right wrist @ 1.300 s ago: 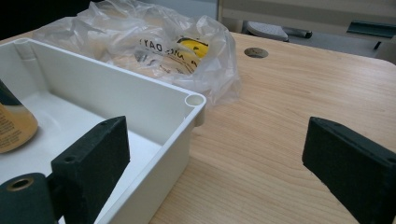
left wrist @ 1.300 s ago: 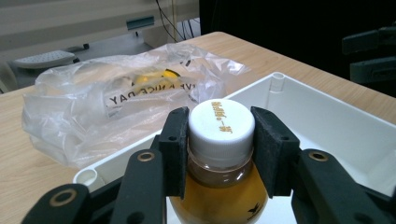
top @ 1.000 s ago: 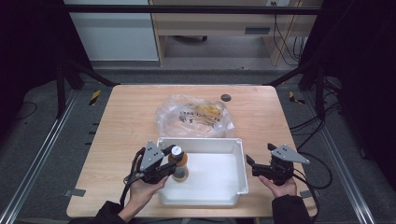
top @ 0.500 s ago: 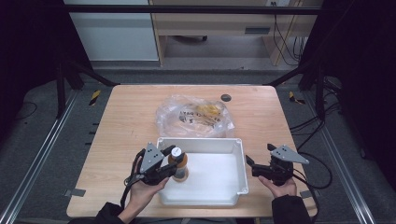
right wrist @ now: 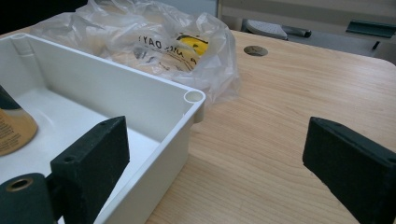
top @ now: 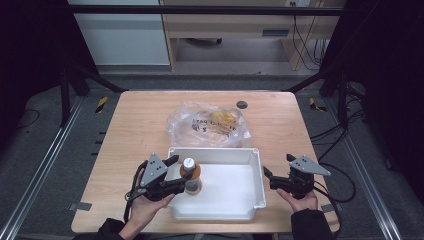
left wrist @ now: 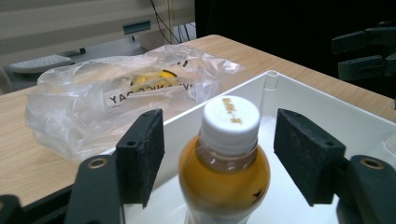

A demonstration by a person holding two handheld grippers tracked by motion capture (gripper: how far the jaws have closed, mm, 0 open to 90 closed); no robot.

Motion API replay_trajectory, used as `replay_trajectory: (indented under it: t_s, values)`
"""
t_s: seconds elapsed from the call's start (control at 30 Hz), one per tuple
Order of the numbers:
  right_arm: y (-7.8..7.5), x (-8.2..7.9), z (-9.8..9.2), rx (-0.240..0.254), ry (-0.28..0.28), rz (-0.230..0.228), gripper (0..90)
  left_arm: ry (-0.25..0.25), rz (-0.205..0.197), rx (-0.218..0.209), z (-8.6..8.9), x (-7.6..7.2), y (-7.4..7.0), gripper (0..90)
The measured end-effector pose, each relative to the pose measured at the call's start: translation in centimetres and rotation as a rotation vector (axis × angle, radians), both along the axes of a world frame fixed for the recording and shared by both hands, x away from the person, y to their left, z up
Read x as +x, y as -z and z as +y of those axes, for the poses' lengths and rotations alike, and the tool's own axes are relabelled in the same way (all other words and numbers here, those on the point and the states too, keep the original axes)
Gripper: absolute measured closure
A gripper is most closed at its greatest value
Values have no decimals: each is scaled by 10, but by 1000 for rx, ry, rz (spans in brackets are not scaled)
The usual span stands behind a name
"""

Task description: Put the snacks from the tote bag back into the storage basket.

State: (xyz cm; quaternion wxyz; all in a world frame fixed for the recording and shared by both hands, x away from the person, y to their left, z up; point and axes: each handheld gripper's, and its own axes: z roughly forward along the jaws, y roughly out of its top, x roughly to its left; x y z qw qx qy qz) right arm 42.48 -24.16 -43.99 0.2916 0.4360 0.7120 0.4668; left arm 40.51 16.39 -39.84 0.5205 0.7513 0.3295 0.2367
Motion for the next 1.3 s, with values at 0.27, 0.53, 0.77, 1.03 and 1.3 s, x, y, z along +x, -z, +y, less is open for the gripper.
replay_trajectory:
  t_s: [0.27,0.53,0.77,1.03,1.3]
  values:
    - [0,0,-1,0,5,-3,68,-19,-2,-8,20,2,0,296]
    - [0,0,-1,-9,7,-2,60,-65,13,6,39,8,9,270]
    - [0,-1,-2,-12,13,-1,54,-105,23,10,60,12,19,253]
    - [0,-1,-2,-23,15,-1,54,-145,56,36,81,16,34,247]
    - [0,-1,-3,-30,18,-2,53,-196,77,54,95,27,47,249]
